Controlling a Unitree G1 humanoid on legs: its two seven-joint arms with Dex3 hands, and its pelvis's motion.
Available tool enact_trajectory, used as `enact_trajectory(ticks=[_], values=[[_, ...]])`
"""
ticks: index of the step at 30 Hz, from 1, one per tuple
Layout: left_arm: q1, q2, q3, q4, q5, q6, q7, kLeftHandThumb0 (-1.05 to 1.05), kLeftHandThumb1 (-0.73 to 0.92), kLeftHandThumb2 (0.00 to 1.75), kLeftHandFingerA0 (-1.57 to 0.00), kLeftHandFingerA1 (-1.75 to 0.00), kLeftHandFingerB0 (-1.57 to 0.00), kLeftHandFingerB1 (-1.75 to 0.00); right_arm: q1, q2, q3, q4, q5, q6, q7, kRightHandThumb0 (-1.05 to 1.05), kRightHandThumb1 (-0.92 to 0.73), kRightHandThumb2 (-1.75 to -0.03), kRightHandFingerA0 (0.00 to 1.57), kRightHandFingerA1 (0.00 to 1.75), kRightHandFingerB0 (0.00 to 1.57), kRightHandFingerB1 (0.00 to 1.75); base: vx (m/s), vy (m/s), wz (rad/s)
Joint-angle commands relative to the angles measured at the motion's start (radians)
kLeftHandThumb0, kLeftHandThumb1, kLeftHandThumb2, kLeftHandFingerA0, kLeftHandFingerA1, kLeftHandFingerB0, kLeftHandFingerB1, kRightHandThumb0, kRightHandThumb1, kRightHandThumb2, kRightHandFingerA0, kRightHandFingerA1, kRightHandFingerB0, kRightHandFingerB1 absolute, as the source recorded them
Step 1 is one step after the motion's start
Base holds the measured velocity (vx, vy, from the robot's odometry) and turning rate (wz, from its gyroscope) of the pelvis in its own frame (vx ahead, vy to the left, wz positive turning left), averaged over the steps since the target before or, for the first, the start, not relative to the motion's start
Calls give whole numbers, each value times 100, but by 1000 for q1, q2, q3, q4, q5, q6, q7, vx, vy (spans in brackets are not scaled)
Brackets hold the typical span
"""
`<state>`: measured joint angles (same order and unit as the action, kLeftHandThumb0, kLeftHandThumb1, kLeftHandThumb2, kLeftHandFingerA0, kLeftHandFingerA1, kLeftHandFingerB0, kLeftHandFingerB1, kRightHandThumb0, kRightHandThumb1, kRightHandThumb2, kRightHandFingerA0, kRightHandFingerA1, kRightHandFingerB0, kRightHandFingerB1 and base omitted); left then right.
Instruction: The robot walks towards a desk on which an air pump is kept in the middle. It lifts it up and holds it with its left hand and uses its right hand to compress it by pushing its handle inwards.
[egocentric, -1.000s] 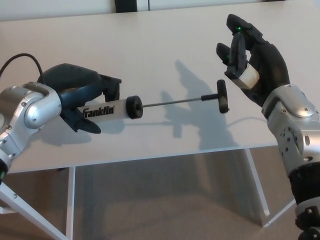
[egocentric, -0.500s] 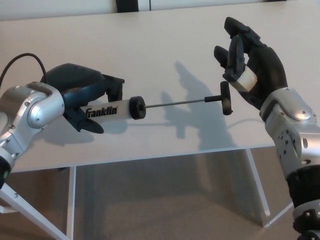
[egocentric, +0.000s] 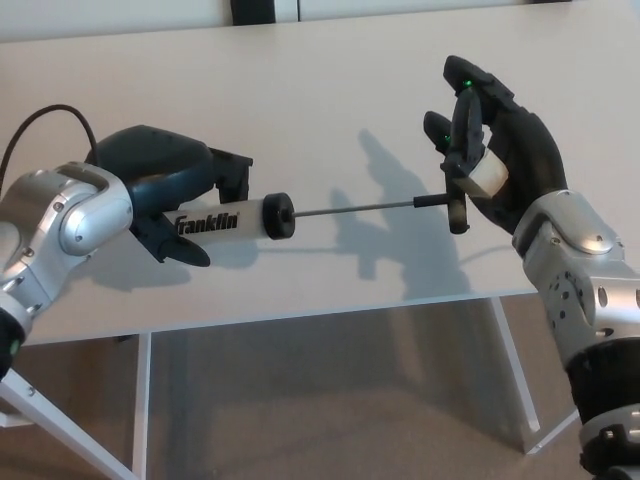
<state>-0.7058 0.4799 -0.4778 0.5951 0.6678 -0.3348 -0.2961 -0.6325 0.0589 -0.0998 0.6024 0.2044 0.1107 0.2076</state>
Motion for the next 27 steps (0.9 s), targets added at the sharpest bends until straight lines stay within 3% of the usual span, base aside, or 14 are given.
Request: enact_trajectory(ticks=[1, 2, 3, 7, 11, 14, 15, 20, 21, 22, 23, 25, 26, 27], values=[[-10, -9, -5, 6, 16, 0, 18, -12, 81, 56, -68, -174, -49, -154, 18, 21, -12, 15, 10, -44, -9, -90, -78, -113, 8, 28, 8, 19, 0, 0, 0], [-18, -17, -12, 19, 23, -10, 33, -13, 80, 57, -68, -173, -48, -153, 16, 31, -13, 20, 10, -60, -7, -90, -77, -114, 6, 27, 8, 20, 0, 0, 0], [-24, -26, -17, 26, 27, -10, 36, -34, 61, 82, -91, -137, -64, -120, 16, 38, -16, 20, 14, -64, -7, -88, -77, -115, 1, 26, 8, 19, 0, 0, 0], [-35, -47, -27, 30, 32, 4, 28, -27, 74, 54, -64, -166, -58, -141, 13, 55, -27, 24, 25, -70, -10, -91, -80, -115, 6, 25, 9, 16, 0, 0, 0], [-40, -66, -35, 31, 43, 4, 36, -24, 75, 62, -73, -142, -76, -89, 10, 73, -39, 25, 29, -73, -16, -90, -79, -114, 6, 24, 7, 16, 0, 0, 0], [-47, -83, -44, 32, 54, 6, 43, -27, 79, 63, -72, -141, -75, -91, 8, 84, -49, 19, 38, -68, -16, -89, -79, -114, 6, 23, 6, 15, 0, 0, 0], [-57, -99, -50, 33, 65, 22, 48, -40, 86, 66, -72, -56, -63, -46, 4, 89, -53, 21, 40, -74, -18, -89, -81, -115, 7, 25, 7, 16, 0, 0, 0], [-71, -127, -50, 56, 72, 34, 89, -39, 86, 66, -79, -79, -62, -51, 1, 107, -68, 13, 39, -87, -59, -89, -79, -113, 9, 31, 9, 20, 0, 0, 0], [-76, -130, -51, 62, 76, 38, 94, -37, 84, 65, -81, -69, -46, -40, 0, 114, -74, 11, 40, -93, -73, -83, -92, -70, 13, 28, 8, 21, 0, 0, 0], [-80, -132, -52, 67, 80, 41, 99, -37, 84, 65, -81, -69, -46, -40, -1, 119, -79, 9, 41, -98, -83, -83, -92, -70, 13, 28, 8, 21, 0, 0, 0], [-89, -138, -55, 74, 91, 56, 107, -40, 86, 65, -81, -68, -63, -51, -6, 127, -89, 17, 40, -116, -107, -84, -75, -107, 11, 43, 6, 32, 0, 0, 0], [-100, -145, -59, 81, 105, 73, 115, -40, 86, 65, -81, -68, -63, -51, -11, 136, -100, 27, 37, -137, -133, -84, -75, -107, 11, 43, 6, 32, 0, 0, 0], [-107, -152, -59, 93, 104, 76, 121, -39, 87, 66, -79, -68, -64, -55, -15, 143, -110, 42, 39, -153, -145, -89, -86, -74, 18, 33, 9, 24, 0, 0, 0], [-109, -153, -59, 97, 103, 76, 123, -39, 87, 66, -79, -68, -64, -55, -16, 146, -113, 46, 39, -157, -148, -89, -86, -74, 18, 33, 9, 24, 0, 0, 0]])
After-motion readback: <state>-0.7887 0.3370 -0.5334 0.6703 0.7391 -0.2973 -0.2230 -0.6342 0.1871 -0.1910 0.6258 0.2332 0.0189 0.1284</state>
